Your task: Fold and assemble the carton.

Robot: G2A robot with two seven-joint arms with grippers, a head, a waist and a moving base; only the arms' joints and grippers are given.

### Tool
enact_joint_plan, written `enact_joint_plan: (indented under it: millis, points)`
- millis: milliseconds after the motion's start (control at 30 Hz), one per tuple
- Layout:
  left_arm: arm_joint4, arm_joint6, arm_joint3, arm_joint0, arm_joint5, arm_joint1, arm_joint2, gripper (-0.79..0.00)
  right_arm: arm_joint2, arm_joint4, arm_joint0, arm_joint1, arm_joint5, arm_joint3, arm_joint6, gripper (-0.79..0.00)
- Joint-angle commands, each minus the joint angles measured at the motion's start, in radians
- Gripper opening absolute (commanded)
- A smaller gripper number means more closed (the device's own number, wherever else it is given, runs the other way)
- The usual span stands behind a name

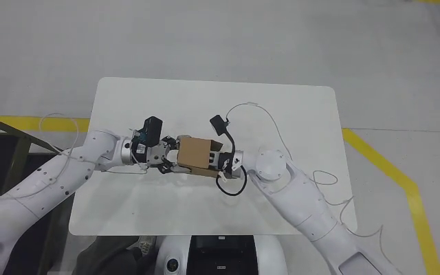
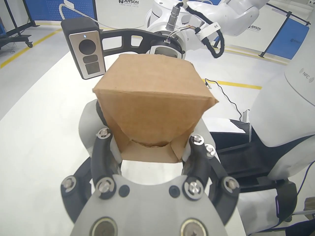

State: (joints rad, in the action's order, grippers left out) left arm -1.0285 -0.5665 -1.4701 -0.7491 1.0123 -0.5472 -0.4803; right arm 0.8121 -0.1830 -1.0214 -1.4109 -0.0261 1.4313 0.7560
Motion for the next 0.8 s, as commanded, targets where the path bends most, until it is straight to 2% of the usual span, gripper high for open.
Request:
enact_joint_plan:
  millis: [0, 67, 100, 200, 300, 433, 667, 767]
  points:
    - [0.002, -0.002, 0.000, -0.001, 0.000, 0.001, 0.000, -0.222, 0.000, 0.000, 0.001, 0.000, -0.001, -0.002, 0.000, -0.785]
    - [0.003, -0.005, 0.000, -0.002, 0.000, 0.002, 0.000, -0.234, 0.001, -0.002, 0.001, -0.001, -0.003, -0.003, -0.003, -0.767]
    - [0.004, -0.007, 0.000, -0.002, 0.000, 0.003, 0.001, -0.243, 0.002, -0.004, 0.001, -0.001, -0.004, -0.003, -0.004, -0.702]
    - [0.005, -0.014, 0.000, -0.003, 0.000, 0.005, 0.002, -0.256, 0.008, -0.009, 0.000, -0.001, -0.007, -0.005, -0.008, -0.616]
    - [0.010, -0.024, 0.002, -0.004, 0.000, 0.006, 0.006, -0.265, 0.015, -0.011, -0.003, 0.001, -0.008, -0.004, -0.007, -0.576]
    - [0.016, -0.044, 0.011, -0.003, 0.000, 0.009, 0.010, -0.308, 0.026, -0.014, -0.010, 0.004, -0.010, 0.004, -0.003, -0.560]
    - [0.016, -0.078, 0.025, 0.004, 0.000, 0.017, 0.025, -0.332, 0.043, -0.016, -0.021, 0.009, -0.013, 0.021, 0.007, -0.585]
    - [0.012, -0.091, 0.028, 0.009, 0.000, 0.020, 0.033, -0.342, 0.047, -0.017, -0.023, 0.010, -0.014, 0.025, 0.012, -0.570]
